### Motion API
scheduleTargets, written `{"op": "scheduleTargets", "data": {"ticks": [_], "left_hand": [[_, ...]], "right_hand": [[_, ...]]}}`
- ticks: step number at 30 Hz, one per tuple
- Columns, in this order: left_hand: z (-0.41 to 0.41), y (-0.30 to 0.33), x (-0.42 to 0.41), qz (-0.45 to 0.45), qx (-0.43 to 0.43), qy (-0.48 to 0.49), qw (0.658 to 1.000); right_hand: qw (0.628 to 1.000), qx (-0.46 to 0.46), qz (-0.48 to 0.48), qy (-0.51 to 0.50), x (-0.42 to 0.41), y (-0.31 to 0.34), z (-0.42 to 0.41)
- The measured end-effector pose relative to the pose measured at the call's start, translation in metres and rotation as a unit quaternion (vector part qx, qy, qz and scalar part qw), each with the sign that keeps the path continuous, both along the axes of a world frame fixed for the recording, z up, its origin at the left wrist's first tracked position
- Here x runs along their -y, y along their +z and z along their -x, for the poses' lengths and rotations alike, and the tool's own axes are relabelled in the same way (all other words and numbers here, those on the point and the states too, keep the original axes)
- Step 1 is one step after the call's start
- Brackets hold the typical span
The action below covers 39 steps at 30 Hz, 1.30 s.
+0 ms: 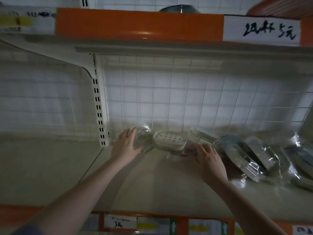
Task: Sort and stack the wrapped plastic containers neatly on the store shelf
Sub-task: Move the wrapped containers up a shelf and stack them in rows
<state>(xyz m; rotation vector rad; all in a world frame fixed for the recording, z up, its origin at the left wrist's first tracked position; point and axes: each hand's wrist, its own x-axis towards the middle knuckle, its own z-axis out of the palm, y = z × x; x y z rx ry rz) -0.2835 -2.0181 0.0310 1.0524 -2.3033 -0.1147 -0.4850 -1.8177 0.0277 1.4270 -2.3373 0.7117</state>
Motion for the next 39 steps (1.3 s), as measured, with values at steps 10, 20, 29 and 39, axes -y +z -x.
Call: {"op": "scheduleTargets", "data": {"ticks": [10, 20, 29, 39], "left_hand": [[0.026, 0.013, 0.042, -0.023, 0.053, -0.016, 0.998], [0.019, 0.008, 0.052, -0.064, -0.036, -0.059, 0.996], [-0.026, 0.022, 0.062, -0.341, -0.061, -0.097, 0.933], [-0.042, 0.016, 0.062, -0.371, 0.028, -0.132, 0.919]], "right_hand": [[0.989, -0.064, -0.015, 0.130, 0.063, -0.012, 0.016], [0.987, -0.128, -0.010, 0.094, 0.087, -0.011, 0.022], [0.989, -0.053, 0.065, 0.118, 0.078, 0.003, 0.023], [0.982, 0.101, 0.125, 0.097, 0.079, 0.028, 0.000]]}}
